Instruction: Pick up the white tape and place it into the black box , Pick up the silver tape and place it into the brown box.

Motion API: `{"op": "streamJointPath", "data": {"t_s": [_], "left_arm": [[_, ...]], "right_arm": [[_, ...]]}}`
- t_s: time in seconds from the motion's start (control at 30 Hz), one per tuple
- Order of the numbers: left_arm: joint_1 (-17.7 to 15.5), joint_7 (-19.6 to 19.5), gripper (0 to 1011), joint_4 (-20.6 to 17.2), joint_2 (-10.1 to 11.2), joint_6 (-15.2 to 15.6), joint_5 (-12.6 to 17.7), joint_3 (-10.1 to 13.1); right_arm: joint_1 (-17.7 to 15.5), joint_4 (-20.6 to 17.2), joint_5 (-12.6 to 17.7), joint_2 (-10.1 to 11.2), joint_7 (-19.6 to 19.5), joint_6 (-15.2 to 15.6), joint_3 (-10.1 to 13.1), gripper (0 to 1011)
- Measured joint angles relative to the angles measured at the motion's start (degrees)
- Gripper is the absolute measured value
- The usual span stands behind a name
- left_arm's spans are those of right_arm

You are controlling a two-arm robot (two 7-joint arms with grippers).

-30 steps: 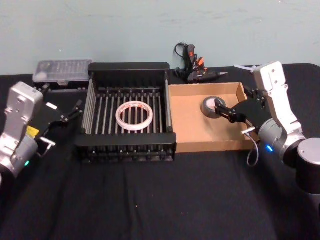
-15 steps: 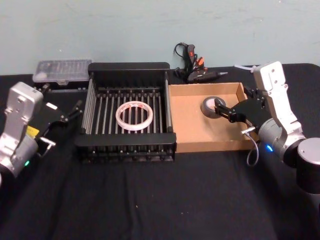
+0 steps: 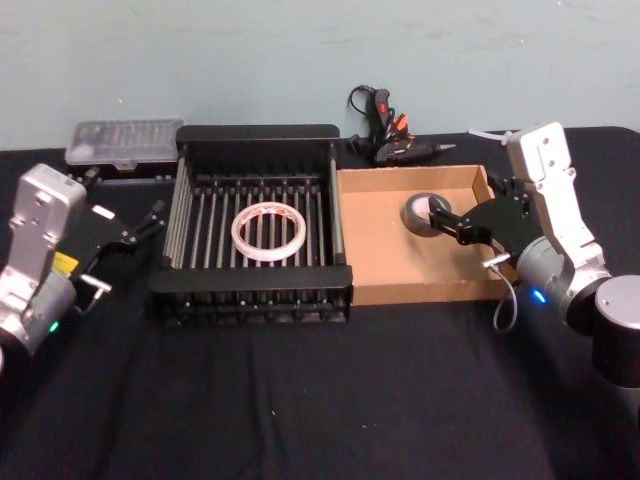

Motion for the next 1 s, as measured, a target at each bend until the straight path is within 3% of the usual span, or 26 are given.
{"op": "streamJointPath", "data": {"t_s": [1.0], "left_arm": [[0.0,0.0,1001,0.0,0.0,0.0,0.0,0.0]], "right_arm": [[0.0,0.0,0.0,0.0,0.0,0.0,0.0,1002]]}}
